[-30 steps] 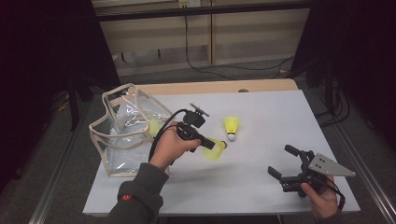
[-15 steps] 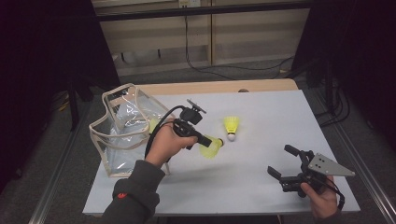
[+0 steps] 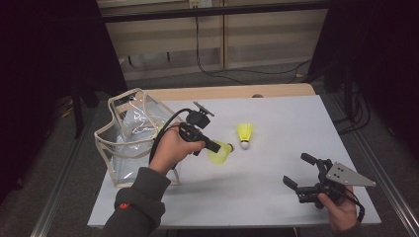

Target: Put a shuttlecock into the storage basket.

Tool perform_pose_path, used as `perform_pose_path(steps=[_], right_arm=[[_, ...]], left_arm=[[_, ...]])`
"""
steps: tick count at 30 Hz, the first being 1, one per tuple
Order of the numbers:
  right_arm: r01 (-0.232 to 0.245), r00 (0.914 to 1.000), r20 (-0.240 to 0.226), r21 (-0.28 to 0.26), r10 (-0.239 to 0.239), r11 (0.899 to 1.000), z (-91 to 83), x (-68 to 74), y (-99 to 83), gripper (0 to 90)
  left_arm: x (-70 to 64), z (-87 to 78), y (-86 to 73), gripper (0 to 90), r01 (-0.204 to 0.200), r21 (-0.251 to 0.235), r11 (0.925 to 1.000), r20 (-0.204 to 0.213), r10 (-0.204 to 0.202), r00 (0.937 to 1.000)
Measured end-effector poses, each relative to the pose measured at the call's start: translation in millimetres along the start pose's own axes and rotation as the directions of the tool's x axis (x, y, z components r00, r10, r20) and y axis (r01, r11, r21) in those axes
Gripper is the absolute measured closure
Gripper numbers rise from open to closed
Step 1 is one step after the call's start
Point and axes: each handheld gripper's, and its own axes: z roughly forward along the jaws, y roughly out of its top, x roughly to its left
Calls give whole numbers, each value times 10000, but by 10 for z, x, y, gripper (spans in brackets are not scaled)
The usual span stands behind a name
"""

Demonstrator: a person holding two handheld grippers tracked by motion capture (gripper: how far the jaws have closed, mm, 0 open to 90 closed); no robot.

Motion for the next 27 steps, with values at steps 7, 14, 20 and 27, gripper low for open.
perform_pose_path(steps=[7,14,20,27], right_arm=[[-14,10000,27,-9,14,10000,-7,-4,4,9],[-13,10000,32,-40,13,10000,-6,-4,7,10],[-23,10000,40,-35,23,10000,-9,-6,7,9],[-6,10000,46,-52,6,10000,-11,-8,7,10]], left_arm=[[14,-70,10,888,187,-122,9998,-74,-188,9998],[20,-168,29,888,251,-107,9996,-212,-253,9995],[45,-240,42,888,383,-141,9992,-269,-387,9989],[68,-322,50,888,550,-244,9982,-301,-557,9980]])
